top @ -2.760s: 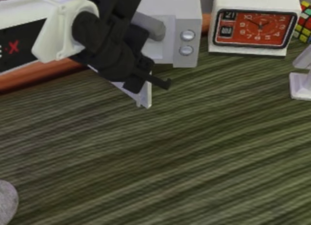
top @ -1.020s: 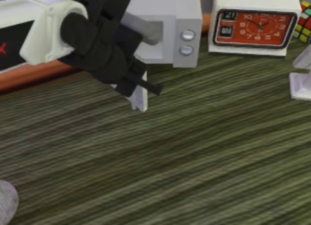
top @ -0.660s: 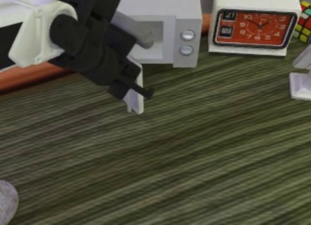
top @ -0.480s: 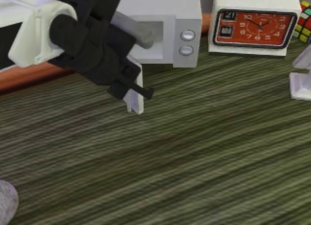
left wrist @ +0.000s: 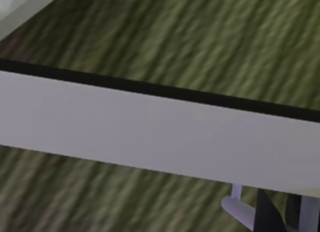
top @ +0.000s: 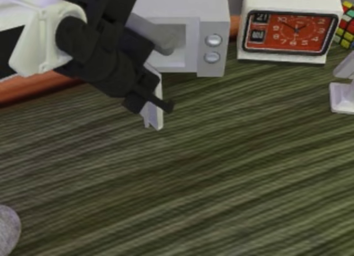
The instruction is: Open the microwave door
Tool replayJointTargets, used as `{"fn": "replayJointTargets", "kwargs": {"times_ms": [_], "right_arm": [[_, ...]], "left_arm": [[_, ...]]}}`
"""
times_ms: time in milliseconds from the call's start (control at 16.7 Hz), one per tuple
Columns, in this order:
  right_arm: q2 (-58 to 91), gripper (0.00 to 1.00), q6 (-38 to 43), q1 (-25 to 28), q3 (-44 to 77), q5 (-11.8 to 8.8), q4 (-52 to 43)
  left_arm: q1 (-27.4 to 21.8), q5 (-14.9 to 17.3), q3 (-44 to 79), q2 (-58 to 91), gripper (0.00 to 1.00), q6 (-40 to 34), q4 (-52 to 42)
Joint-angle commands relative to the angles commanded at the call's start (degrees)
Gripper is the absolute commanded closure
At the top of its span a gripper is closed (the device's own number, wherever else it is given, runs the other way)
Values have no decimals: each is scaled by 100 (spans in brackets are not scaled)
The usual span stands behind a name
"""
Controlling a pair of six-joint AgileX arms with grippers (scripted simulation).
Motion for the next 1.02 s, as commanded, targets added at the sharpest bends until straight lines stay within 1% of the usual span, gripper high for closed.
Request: {"fn": "replayJointTargets", "kwargs": {"times_ms": [660,840,1020], "right_arm": [[0,0,0,0,0,0,0],[0,0,0,0,0,0,0],[0,0,0,0,0,0,0]], "left_arm": [[0,0,0,0,100,0,0],[11,66,-36,-11,100,65,-9],[168,243,-140,-121,100,437,-61]]}}
